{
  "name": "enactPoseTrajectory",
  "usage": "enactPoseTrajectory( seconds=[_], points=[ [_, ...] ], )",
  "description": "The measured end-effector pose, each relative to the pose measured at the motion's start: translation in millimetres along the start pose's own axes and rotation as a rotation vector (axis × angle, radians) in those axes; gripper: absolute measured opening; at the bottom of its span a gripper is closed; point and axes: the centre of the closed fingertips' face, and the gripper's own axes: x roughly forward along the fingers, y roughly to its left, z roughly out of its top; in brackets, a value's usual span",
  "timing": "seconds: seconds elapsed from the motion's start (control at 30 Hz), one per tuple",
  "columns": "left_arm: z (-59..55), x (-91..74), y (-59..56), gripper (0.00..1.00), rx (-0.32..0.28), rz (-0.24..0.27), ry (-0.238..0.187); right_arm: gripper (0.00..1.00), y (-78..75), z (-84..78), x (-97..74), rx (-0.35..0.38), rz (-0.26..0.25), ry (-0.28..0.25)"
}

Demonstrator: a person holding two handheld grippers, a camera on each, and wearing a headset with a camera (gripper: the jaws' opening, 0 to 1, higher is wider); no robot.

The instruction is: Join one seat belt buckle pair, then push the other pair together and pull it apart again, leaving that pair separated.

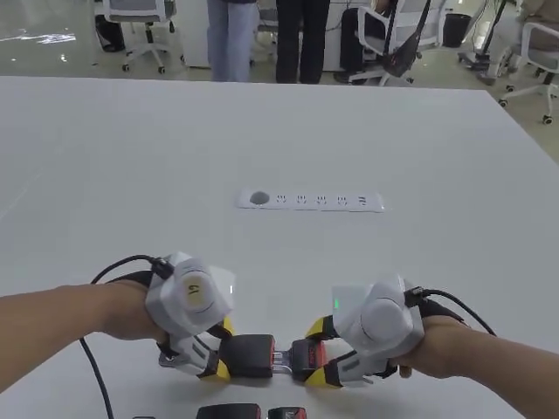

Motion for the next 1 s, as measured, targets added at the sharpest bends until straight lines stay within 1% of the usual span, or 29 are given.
enactPoseTrajectory(
  seconds=[0.27,0.43,0.53,0.67,1.0],
  points=[
    [-0.2,-0.3,0.3,0.32,-0.006,0.002,-0.003,0.30,0.3,-1.8,-1.6,-0.003,0.004,0.007],
    [-1.0,-0.2,1.1,0.32,-0.006,0.003,-0.004,0.30,1.5,-6.2,-5.2,-0.001,0.006,0.023],
    [-0.9,-0.5,0.9,0.32,-0.010,0.004,-0.004,0.30,0.5,-11.9,-9.0,-0.004,0.009,0.035],
    [-4.3,1.3,4.4,0.32,-0.015,0.006,-0.004,0.31,0.6,-18.4,-12.4,-0.003,0.011,0.047],
    [-2.1,0.8,2.1,0.32,-0.007,0.004,0.004,0.31,2.8,-30.7,-22.1,-0.003,0.009,0.073]
  ],
)
